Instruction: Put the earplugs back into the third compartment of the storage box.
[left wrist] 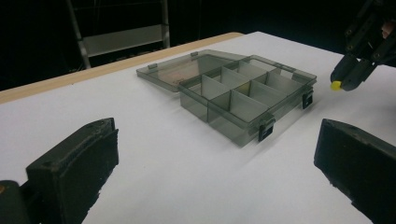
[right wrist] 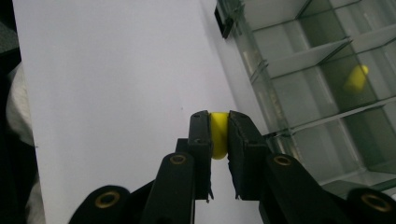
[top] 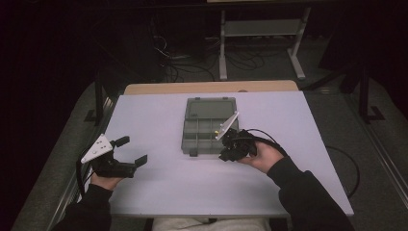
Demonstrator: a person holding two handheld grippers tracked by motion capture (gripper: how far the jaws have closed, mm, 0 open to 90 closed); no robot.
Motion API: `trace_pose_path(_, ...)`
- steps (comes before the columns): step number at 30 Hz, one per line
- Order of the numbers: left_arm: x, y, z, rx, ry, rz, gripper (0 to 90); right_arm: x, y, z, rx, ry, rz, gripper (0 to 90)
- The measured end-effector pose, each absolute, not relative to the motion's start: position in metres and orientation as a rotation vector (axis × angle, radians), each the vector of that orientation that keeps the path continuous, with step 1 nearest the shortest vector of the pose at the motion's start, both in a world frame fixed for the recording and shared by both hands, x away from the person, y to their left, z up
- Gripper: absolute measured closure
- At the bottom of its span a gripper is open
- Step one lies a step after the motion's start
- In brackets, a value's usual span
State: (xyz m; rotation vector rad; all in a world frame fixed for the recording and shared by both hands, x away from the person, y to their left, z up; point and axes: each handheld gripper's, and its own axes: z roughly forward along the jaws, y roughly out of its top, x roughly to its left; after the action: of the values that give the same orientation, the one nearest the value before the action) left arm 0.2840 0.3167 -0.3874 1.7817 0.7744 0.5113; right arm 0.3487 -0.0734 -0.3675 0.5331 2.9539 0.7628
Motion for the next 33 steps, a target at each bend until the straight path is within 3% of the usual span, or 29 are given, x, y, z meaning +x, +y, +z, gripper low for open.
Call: trace_pose_path(33,0.284,0.317,-0.387,1.776,0.777,0.51,0.0,0.415,-0.063,-0.335,0.659,2.892,0.768,78.4)
